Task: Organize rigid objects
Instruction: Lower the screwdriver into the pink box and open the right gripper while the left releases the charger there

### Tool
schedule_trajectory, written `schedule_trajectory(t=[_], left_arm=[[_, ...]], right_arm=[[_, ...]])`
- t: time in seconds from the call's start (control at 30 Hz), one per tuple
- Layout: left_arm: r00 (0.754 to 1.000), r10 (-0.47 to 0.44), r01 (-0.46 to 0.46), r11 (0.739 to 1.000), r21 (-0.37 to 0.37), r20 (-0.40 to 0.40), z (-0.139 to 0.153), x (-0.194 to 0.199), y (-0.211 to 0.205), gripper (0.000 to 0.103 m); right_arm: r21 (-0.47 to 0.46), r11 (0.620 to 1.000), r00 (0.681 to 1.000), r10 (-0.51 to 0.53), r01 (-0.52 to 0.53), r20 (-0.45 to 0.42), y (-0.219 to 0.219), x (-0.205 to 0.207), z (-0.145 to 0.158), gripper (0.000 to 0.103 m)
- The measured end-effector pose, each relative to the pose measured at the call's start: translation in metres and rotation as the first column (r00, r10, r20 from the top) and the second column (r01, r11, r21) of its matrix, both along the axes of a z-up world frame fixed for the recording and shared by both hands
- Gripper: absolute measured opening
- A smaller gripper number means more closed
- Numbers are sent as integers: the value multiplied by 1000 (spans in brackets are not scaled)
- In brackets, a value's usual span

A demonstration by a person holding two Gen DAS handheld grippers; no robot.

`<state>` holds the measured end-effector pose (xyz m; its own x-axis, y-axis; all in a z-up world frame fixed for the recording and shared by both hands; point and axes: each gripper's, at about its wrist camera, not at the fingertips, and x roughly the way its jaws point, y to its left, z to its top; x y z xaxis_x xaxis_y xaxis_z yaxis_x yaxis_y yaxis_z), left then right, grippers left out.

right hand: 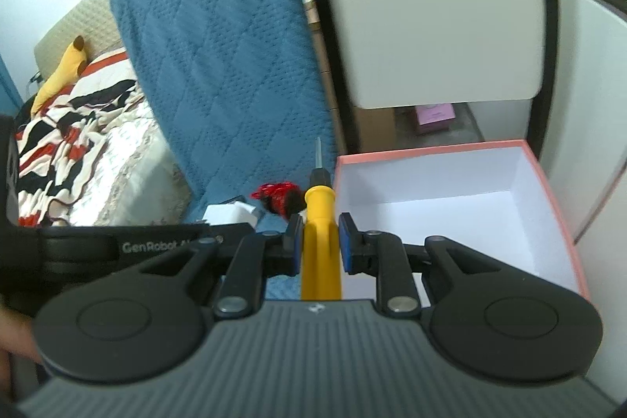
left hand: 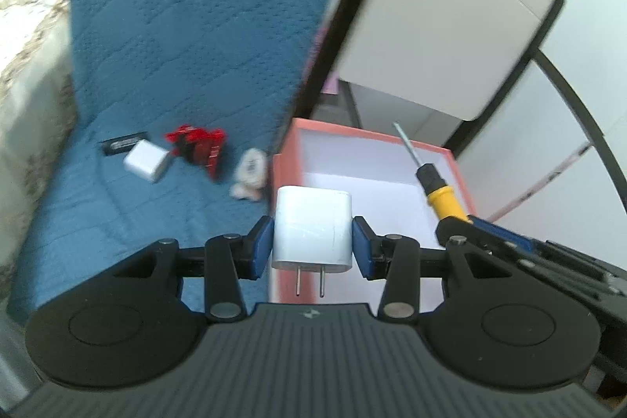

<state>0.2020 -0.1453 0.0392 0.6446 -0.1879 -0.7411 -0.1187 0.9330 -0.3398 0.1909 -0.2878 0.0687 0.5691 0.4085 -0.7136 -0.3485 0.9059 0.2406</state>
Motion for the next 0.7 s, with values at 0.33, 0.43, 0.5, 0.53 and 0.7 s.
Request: schedule_trajectory(t=[0.33,0.43,0.5,0.53,0.7], left_arm=[[994,-104,104,995,-1,-20,-21,34,-84,49],[991,-126,125,992,-9,-52,-39,44,-103,49],[988,-132,131,991,-11,-75,-53,47,-112,49],[987,-134,133,991,-9,-90,-61,50,-117,49],[980,-129,131,991,-2,-151,-97,60,-127,49]], right_arm=[[-35,996,997,-81,81,-1,-63,18,-20,22],[-40,993,993,-112,110,-44,-82,23,-40,22],[-56,991,990,-123,119,-68,-92,27,-54,22],[-67,990,988,-132,126,-82,-97,29,-62,22],[-101,983,974,-170,156,-152,-118,37,-100,22]])
